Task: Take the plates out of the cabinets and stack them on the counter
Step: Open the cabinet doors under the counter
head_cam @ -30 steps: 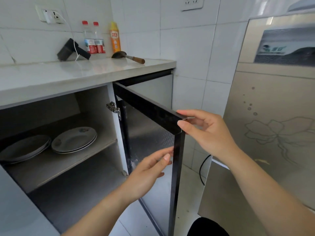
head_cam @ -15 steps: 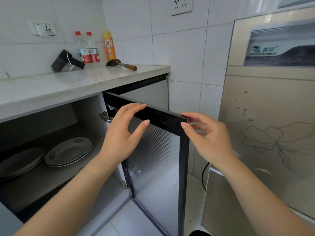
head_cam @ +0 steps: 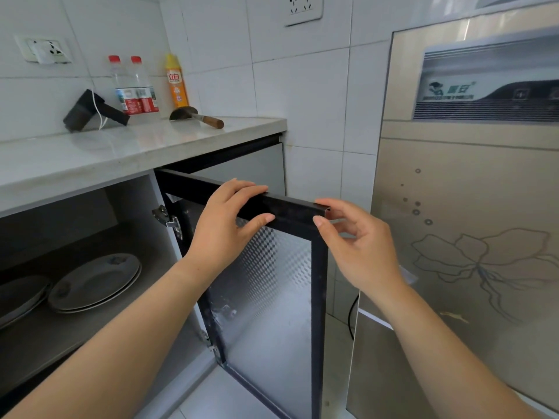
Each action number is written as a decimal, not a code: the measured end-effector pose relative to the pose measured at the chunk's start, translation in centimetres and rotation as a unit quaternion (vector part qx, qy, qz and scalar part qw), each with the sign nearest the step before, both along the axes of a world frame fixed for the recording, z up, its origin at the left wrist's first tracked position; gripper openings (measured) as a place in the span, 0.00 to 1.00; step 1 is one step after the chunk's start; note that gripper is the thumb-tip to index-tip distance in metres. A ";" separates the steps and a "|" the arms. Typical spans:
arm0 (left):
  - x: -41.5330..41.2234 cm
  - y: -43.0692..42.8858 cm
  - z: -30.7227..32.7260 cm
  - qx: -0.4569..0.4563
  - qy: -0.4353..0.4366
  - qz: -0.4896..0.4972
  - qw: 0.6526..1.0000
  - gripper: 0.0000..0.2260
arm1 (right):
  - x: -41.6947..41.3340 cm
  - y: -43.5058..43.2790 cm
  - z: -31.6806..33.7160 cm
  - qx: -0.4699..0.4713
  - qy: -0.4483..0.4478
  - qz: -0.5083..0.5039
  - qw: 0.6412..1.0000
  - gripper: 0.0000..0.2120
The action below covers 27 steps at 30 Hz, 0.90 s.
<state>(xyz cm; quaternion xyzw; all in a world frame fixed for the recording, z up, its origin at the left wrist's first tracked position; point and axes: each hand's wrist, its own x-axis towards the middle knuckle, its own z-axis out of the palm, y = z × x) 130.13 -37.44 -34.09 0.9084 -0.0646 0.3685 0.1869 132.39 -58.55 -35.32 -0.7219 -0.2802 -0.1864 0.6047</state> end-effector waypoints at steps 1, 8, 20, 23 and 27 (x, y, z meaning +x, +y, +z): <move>0.1 -0.1 -0.1 -0.005 -0.001 0.002 1.000 0.23 | 0.1 0.0 0.0 -0.002 0.000 -0.001 1.000 0.10; 0.5 0.0 -0.2 -0.013 -0.014 0.005 1.000 0.22 | 0.1 0.0 -0.1 -0.015 0.008 -0.005 1.000 0.10; -0.6 1.1 1.1 0.032 0.024 -0.018 0.999 0.20 | -2.0 -0.5 2.3 -0.109 -0.057 -0.066 0.990 0.13; -1.3 1.6 1.4 0.027 0.041 -0.035 0.998 0.18 | -3.1 -0.1 3.8 -0.127 -0.114 -0.061 0.983 0.15; -2.6 2.4 1.6 0.020 0.048 -0.015 0.999 0.19 | -4.3 1.3 5.6 -0.137 -0.141 -0.025 0.980 0.14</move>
